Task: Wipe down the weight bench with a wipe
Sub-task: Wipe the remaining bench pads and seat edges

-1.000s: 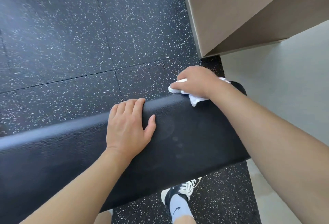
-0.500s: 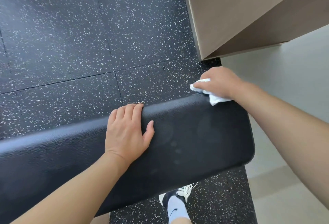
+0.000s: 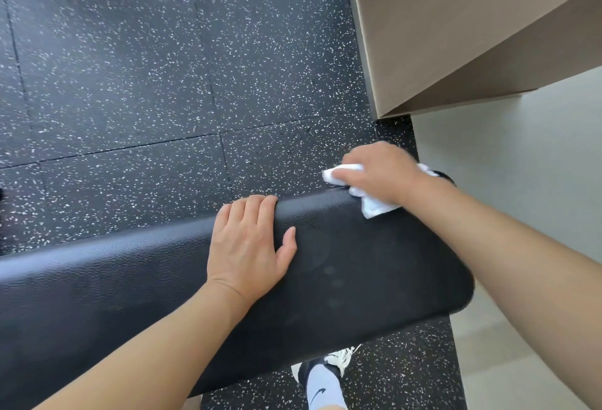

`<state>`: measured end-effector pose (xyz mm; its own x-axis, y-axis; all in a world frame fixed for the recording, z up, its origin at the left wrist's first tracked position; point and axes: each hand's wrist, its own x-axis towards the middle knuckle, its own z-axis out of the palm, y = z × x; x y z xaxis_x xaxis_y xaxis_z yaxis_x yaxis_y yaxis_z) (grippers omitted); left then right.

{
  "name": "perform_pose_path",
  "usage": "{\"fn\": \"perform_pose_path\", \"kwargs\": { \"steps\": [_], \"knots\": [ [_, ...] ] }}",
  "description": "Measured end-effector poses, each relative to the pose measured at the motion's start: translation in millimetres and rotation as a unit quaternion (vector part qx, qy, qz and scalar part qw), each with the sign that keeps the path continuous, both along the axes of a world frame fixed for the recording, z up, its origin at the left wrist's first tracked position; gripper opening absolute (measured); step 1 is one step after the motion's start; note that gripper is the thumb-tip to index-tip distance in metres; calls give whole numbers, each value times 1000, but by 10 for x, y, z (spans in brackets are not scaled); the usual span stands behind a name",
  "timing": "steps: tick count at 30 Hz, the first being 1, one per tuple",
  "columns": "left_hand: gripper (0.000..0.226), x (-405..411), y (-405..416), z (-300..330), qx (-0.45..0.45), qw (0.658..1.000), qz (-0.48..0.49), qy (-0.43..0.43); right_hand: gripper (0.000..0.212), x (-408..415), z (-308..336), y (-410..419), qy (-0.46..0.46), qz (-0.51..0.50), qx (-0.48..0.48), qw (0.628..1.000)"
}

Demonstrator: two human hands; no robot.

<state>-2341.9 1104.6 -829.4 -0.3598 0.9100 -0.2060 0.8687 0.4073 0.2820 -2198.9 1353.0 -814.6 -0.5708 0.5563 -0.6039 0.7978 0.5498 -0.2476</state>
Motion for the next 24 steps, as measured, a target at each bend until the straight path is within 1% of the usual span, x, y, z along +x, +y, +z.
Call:
{"fn": "perform_pose_path", "kwargs": {
  "steps": [2, 3, 4, 5, 8, 12, 15, 17, 19, 22, 24],
  "knots": [
    [57, -2, -2, -11, 5, 1000, 0, -2, 42, 378, 113, 301, -41, -87, 19, 995],
    [57, -5, -2, -12, 4, 1000, -1, -5, 41, 507, 144, 392, -37, -136, 14, 990],
    [56, -7, -1, -5, 2, 1000, -2, -9, 41, 583, 148, 434, -30, -169, 12, 985],
    [56, -11, 3, 7, -2, 1000, -3, -11, 41, 591, 139, 421, -32, -172, 22, 984],
    [57, -42, 10, 63, -19, 999, -9, -27, 44, 308, 63, 134, -44, -72, 88, 993],
    [59, -151, -49, 133, -32, 997, -35, -63, 46, -379, -60, -517, 27, 13, 66, 997],
    [58, -454, -260, 179, -62, 996, -8, -64, 44, -825, -106, -988, 83, 72, 37, 993],
    [58, -750, -514, 188, -82, 995, 19, -53, 41, -943, -94, -1112, 111, 82, 25, 990],
    [60, -1084, -793, 186, -96, 994, 33, -37, 41, -887, -65, -1080, 119, 95, 17, 988],
    [60, -1533, -1206, 155, -101, 994, 36, -9, 47, -602, -44, -806, 93, 94, 35, 991],
    [57, -1696, -1394, 120, -80, 996, 38, 1, 53, -363, -17, -587, 56, 58, 72, 994]
  ]
}}
